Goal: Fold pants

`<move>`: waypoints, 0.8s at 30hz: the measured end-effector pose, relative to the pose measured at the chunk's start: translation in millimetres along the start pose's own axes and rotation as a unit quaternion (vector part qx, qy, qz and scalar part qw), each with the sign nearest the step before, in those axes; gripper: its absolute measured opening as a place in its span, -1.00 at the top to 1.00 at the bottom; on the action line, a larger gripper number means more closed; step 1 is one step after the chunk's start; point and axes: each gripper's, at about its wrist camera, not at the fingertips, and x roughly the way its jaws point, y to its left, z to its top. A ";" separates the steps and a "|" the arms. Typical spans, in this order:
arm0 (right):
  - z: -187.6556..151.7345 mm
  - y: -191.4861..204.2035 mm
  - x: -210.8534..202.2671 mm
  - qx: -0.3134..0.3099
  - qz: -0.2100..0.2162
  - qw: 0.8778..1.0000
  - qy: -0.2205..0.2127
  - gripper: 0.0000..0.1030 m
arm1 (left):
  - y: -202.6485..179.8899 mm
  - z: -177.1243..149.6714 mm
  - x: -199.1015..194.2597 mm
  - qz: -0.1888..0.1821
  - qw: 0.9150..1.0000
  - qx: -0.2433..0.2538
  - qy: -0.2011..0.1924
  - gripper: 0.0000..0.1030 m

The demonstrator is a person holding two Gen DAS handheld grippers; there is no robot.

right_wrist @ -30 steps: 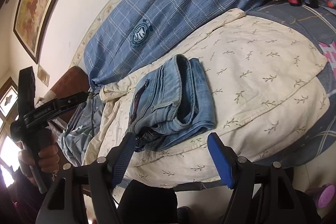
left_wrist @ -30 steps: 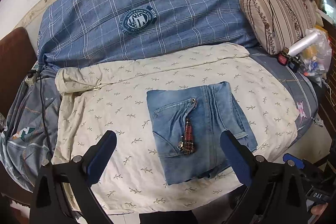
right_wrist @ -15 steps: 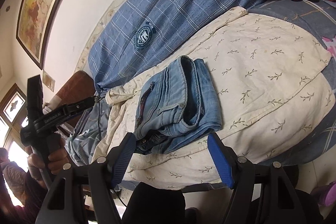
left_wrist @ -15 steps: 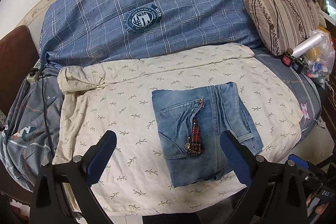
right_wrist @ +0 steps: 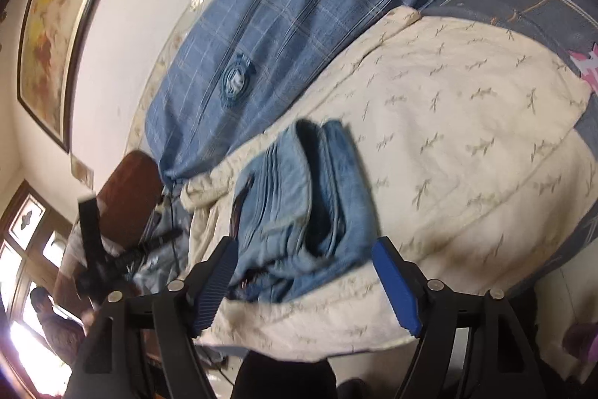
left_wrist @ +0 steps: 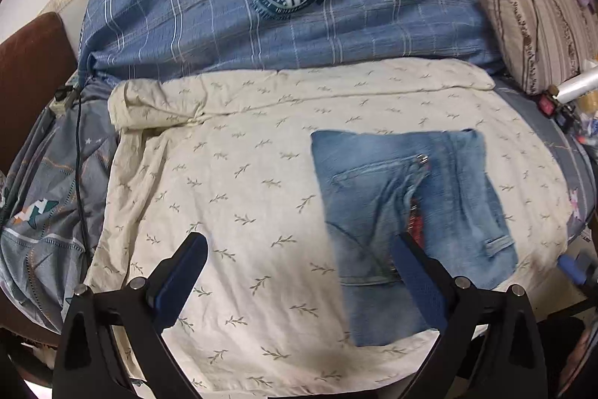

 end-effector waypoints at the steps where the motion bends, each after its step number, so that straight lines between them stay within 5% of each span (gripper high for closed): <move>1: 4.9 -1.7 1.8 0.000 -0.002 1.000 -0.002 -0.53 | 3.1 -1.6 3.7 0.001 1.000 0.000 0.002 -0.92; 9: 49.3 -17.5 39.2 -0.020 -0.052 0.998 0.009 -0.53 | 38.5 -8.6 22.1 0.008 1.000 -0.012 0.005 -0.92; 15: 69.3 -20.6 62.9 -0.018 -0.042 0.999 0.005 -0.53 | 59.1 -7.7 48.6 -0.007 0.998 -0.046 0.030 -0.92; 18: 67.2 -19.4 86.4 -0.012 -0.035 0.999 0.034 -0.53 | 53.2 -4.6 56.4 -0.020 0.998 -0.049 0.037 -0.92; 24: 51.6 17.6 120.4 -0.095 -0.046 0.993 0.050 -0.53 | 17.5 -0.6 62.0 -0.030 0.999 -0.009 0.030 -0.92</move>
